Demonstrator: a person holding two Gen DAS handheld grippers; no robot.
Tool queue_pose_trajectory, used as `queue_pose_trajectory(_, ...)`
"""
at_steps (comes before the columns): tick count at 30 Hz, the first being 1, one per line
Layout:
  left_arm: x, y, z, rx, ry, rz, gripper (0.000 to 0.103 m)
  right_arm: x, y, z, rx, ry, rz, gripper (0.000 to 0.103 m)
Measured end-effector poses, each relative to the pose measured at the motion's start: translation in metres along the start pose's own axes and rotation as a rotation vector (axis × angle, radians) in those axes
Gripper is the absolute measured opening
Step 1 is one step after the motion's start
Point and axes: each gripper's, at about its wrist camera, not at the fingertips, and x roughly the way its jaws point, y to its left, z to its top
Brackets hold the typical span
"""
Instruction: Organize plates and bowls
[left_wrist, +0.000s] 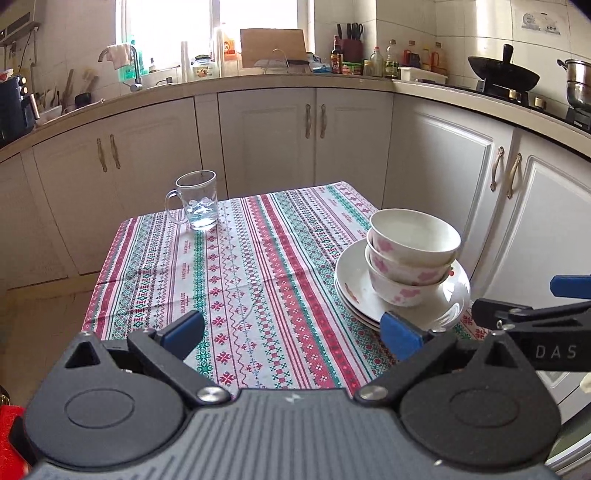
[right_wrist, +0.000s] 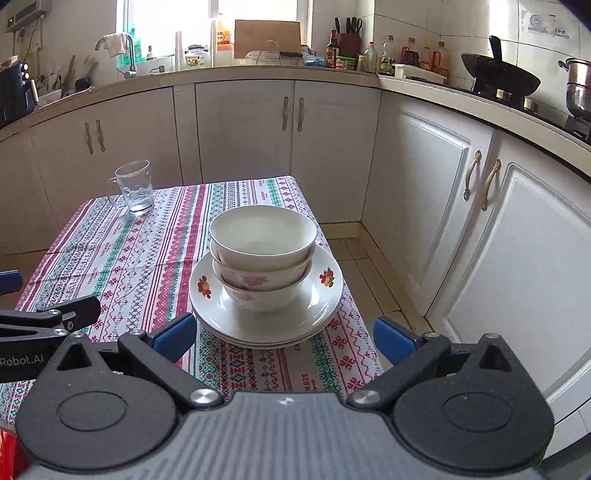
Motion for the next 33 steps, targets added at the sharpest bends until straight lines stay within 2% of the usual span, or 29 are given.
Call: queue_pose_trajectory(33,-0.0023,0.0027,-0.0003,-0.03,0.006,-0.007,0.101,-0.0044,0.0038,0.0012,0.0,-0.013,-0.026,0.103)
